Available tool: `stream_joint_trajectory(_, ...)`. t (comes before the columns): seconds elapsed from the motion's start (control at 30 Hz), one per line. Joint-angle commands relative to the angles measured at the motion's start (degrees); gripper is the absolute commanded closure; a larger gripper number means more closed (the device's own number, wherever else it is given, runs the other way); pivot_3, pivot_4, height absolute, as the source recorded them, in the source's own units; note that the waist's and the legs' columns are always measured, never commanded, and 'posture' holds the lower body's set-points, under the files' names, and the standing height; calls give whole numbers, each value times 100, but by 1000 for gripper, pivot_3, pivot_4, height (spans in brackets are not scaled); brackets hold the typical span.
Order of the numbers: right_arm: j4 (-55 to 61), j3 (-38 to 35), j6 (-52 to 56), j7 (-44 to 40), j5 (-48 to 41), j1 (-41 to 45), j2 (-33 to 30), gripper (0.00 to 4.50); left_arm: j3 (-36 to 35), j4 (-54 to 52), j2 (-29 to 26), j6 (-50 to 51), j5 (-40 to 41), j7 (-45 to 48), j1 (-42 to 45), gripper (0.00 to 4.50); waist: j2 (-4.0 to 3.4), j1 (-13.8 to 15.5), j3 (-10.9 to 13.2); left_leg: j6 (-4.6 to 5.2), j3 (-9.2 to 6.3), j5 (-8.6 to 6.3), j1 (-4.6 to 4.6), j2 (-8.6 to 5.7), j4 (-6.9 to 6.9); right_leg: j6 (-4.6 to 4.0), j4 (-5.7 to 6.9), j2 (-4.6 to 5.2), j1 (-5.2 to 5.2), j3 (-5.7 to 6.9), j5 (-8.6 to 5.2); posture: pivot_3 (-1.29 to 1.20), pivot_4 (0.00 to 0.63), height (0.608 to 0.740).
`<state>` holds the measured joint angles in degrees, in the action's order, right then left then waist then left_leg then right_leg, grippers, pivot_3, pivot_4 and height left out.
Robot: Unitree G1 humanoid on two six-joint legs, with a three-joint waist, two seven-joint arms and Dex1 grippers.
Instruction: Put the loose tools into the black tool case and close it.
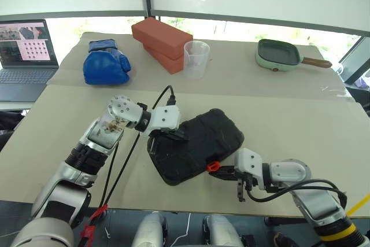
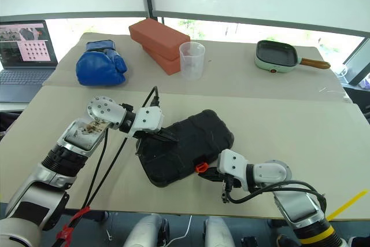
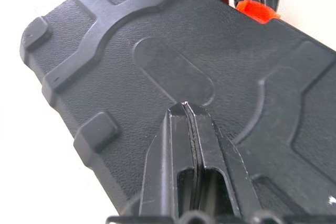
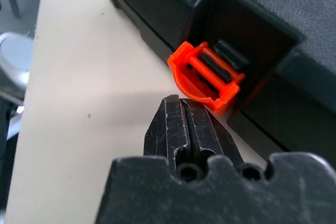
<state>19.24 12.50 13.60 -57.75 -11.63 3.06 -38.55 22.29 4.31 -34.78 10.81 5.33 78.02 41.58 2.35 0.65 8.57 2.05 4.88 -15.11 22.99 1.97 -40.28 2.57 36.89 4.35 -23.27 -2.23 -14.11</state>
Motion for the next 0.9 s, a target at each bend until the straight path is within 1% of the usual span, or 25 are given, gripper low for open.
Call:
stream_joint_trajectory(0.03,545,-529,-74,340,-419,108,219,4500,303,-20,125,19,-181,26,-146,4475,0,0,0,0,0,0,0,0,0,0,0,0,0,0,0,0,150,738)
stream_joint_trajectory(0.17,670,-689,63,455,-478,83,287,4500,362,10,167,-65,-266,26,-201,4475,0,0,0,0,0,0,0,0,0,0,0,0,0,0,0,0,150,738)
stream_joint_trajectory(0.37,647,-736,103,423,-467,112,237,4500,374,135,182,-262,-386,-19,-281,4475,0,-1,0,0,0,0,-11,1,1,0,0,0,10,-1,0,0,150,738)
stream_joint_trajectory(0.5,760,-843,360,159,-692,27,-46,4500,116,113,98,43,-265,-74,-374,4475,-1,-3,-1,0,0,0,-12,1,0,-1,0,1,11,-2,0,0,150,738)
stream_joint_trajectory(0.57,985,-1128,684,-93,-1085,-88,-380,3912,-288,-117,-88,681,117,-82,-483,3966,-3,-4,-1,0,0,0,-12,1,1,-1,0,2,11,-2,0,0,150,738)
stream_joint_trajectory(0.63,1163,-1595,1001,-370,-1597,-196,-774,3355,-776,-458,-458,1330,590,-2,-704,3400,-3,-22,0,1,0,0,-9,3,5,0,-3,4,7,-3,0,0,150,738)
stream_joint_trajectory(0.67,1202,-1741,1098,-439,-1762,-223,-894,3127,-906,-573,-581,1500,718,10,-782,3169,-2,-42,0,1,-1,-1,-9,10,10,0,-3,4,5,-4,0,0,150,738)
stream_joint_trajectory(0.77,1105,-2531,1603,-829,-2512,-249,-1450,1943,-1652,-1066,-1248,2162,1305,54,-1254,1977,-2,-136,0,1,-1,-1,-14,22,36,-7,-9,1,1,-5,-4,0,150,738)
stream_joint_trajectory(0.8,1059,-2705,1720,-910,-2676,-260,-1575,1716,-1813,-1188,-1394,2319,1456,43,-1369,1744,-4,-147,2,1,-2,-1,-18,23,44,-11,-9,1,1,-4,-6,0,150,738)
stream_joint_trajectory(0.83,953,-2921,1884,-1029,-2870,-236,-1742,1273,-2080,-1305,-1600,2507,1652,61,-1541,1264,-5,-145,3,1,-1,-1,-19,24,49,-14,-9,0,-1,-4,-8,0,150,738)
stream_joint_trajectory(0.87,633,-3295,2139,-1355,-3112,-162,-2082,930,-2736,-1445,-1983,2881,1919,129,-1926,887,-6,-145,6,0,-1,0,-19,27,49,-15,-10,0,-1,-2,-9,0,150,738)
stream_joint_trajectory(0.9,389,-3552,2296,-1597,-3267,-123,-2321,648,-3186,-1563,-2240,3152,2113,147,-2201,560,-6,-154,14,0,0,0,-17,30,49,-15,-12,1,-2,0,-9,0,150,738)
